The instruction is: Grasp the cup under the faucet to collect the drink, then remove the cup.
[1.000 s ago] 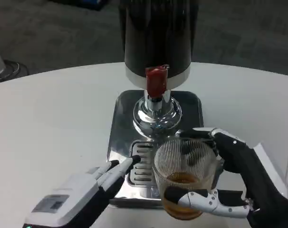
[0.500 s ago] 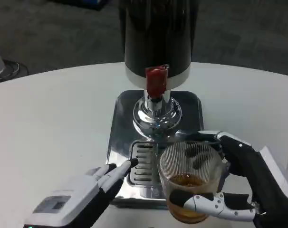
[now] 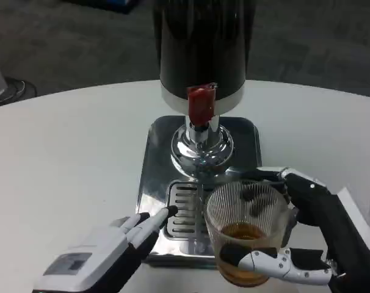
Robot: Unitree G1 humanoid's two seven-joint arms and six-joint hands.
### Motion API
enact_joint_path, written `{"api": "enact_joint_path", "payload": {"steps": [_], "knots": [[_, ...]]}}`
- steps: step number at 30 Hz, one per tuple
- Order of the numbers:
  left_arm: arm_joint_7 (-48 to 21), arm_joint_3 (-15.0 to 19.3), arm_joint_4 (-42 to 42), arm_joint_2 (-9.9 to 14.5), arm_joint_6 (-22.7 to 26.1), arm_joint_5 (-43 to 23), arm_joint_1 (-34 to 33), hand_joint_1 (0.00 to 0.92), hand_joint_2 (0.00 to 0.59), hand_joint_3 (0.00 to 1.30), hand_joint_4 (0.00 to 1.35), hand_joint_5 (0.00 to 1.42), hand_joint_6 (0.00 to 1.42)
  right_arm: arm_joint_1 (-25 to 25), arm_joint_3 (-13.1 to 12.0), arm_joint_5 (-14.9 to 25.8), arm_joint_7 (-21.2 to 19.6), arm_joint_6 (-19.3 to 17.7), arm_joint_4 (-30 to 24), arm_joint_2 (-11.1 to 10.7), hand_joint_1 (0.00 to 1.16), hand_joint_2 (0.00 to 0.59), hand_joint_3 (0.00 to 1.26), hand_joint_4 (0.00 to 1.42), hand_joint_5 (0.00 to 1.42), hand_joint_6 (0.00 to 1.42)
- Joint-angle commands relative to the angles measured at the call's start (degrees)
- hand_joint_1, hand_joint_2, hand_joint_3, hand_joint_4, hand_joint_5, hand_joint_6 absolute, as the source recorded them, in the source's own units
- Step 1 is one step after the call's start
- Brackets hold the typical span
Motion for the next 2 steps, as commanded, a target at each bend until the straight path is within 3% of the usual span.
{"api": "enact_joint_path", "payload": {"steps": [1, 2], "knots": [[-0.22, -0.35, -0.18, 0.53, 0.52, 0.69, 0.79, 0.000, 0.081, 0.00, 0.00, 0.00, 0.01, -0.07, -0.03, 0.94, 0.02, -2.08, -1.59, 0.12, 1.00, 0.099, 0.99, 1.09, 1.18, 1.02], [-0.27, -0.29, -0.25, 0.54, 0.62, 0.64, 0.90, 0.000, 0.081, 0.00, 0.00, 0.00, 0.01, -0.09, -0.02, 0.94, 0.03, -2.10, -1.59, 0.12, 1.00, 0.099, 0.99, 1.09, 1.18, 1.02]]}}
